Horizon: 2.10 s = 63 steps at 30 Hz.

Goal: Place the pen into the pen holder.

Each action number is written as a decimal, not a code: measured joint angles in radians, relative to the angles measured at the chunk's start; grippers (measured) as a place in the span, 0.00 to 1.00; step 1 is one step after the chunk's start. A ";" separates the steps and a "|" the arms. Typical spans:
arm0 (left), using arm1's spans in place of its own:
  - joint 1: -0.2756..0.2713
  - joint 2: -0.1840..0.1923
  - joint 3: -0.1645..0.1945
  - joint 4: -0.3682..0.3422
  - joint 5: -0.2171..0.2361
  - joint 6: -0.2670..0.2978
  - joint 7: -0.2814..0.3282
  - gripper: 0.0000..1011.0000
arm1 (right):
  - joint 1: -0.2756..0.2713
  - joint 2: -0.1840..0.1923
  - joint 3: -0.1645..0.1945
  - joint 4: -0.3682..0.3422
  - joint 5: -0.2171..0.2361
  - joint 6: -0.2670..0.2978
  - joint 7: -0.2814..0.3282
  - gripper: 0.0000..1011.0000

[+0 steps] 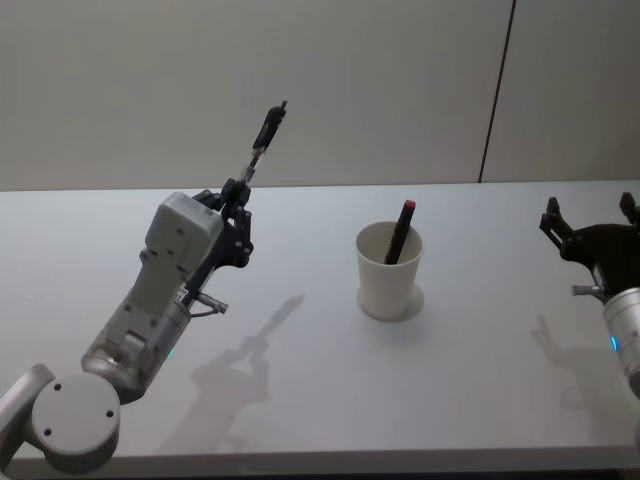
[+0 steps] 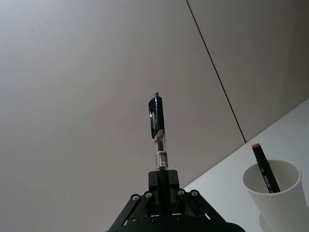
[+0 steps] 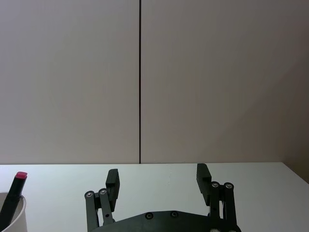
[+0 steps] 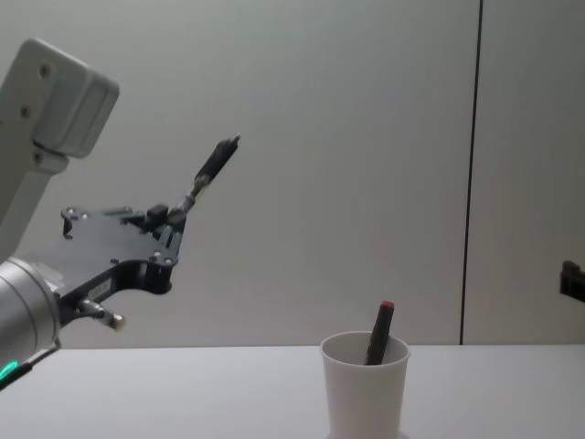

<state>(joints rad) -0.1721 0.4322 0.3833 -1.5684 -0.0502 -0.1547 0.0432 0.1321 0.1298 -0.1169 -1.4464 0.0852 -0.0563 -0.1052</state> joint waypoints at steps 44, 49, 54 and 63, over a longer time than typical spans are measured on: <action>-0.035 -0.033 0.018 0.066 0.307 -0.369 -0.017 0.13 | -0.015 0.012 0.003 -0.030 0.042 -0.022 0.125 0.99; -0.035 -0.033 0.018 0.067 0.311 -0.374 -0.018 0.13 | -0.021 0.018 0.004 -0.045 0.074 -0.025 0.193 0.99; -0.036 -0.034 0.018 0.067 0.314 -0.377 -0.018 0.13 | -0.025 0.023 0.004 -0.058 0.105 -0.026 0.255 0.99; -0.037 -0.035 0.018 0.068 0.317 -0.380 -0.019 0.13 | -0.026 0.031 0.001 -0.074 0.165 -0.018 0.392 0.99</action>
<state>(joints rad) -0.2087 0.3975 0.4017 -1.5005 0.2665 -0.5350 0.0243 0.1064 0.1605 -0.1162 -1.5204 0.2505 -0.0742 0.2867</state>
